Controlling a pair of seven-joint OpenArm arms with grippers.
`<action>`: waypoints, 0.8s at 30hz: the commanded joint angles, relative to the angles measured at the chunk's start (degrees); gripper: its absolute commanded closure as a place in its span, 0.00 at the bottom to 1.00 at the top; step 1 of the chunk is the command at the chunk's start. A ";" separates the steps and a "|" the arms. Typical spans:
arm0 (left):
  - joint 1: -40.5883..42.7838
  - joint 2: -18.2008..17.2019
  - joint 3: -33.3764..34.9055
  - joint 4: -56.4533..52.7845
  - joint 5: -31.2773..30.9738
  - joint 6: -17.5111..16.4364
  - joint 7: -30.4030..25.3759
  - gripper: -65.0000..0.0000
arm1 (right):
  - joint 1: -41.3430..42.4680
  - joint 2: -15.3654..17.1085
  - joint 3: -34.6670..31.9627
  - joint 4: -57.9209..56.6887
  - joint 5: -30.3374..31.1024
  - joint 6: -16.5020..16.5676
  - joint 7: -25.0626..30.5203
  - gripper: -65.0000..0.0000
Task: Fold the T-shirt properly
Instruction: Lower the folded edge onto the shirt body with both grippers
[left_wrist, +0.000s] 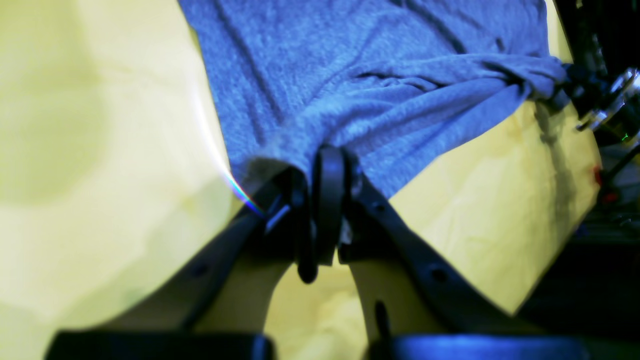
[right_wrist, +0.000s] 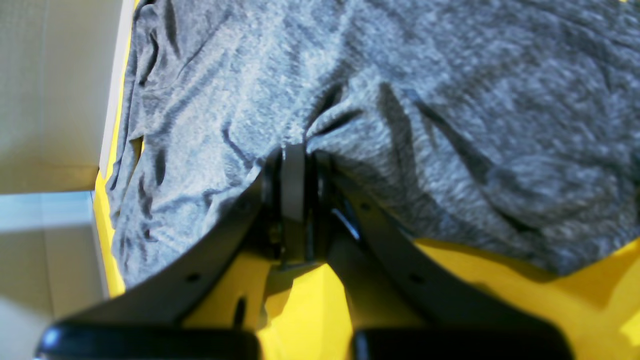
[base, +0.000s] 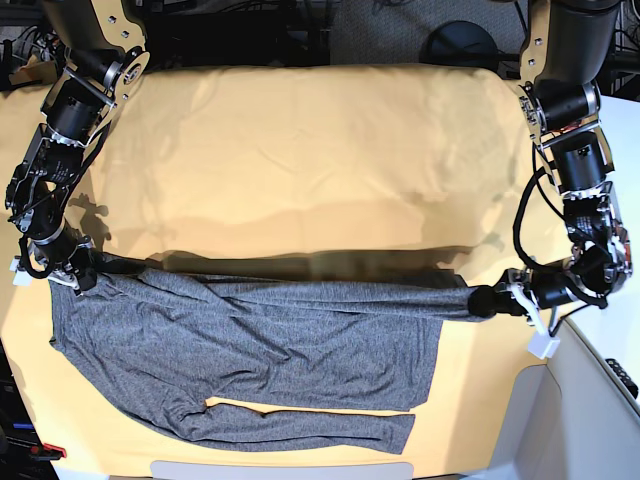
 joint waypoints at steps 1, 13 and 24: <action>-2.66 -0.39 1.64 -1.06 -0.87 1.01 -2.65 1.00 | 1.58 1.04 0.02 0.96 0.74 0.42 1.11 1.00; -3.80 0.66 10.26 -13.46 -1.05 4.00 -23.40 0.99 | 1.40 0.95 0.02 0.96 0.74 0.42 1.11 0.99; -3.45 0.40 10.43 -13.37 -0.96 4.17 -22.87 0.62 | 0.52 1.12 -0.15 0.96 0.74 0.42 1.02 0.45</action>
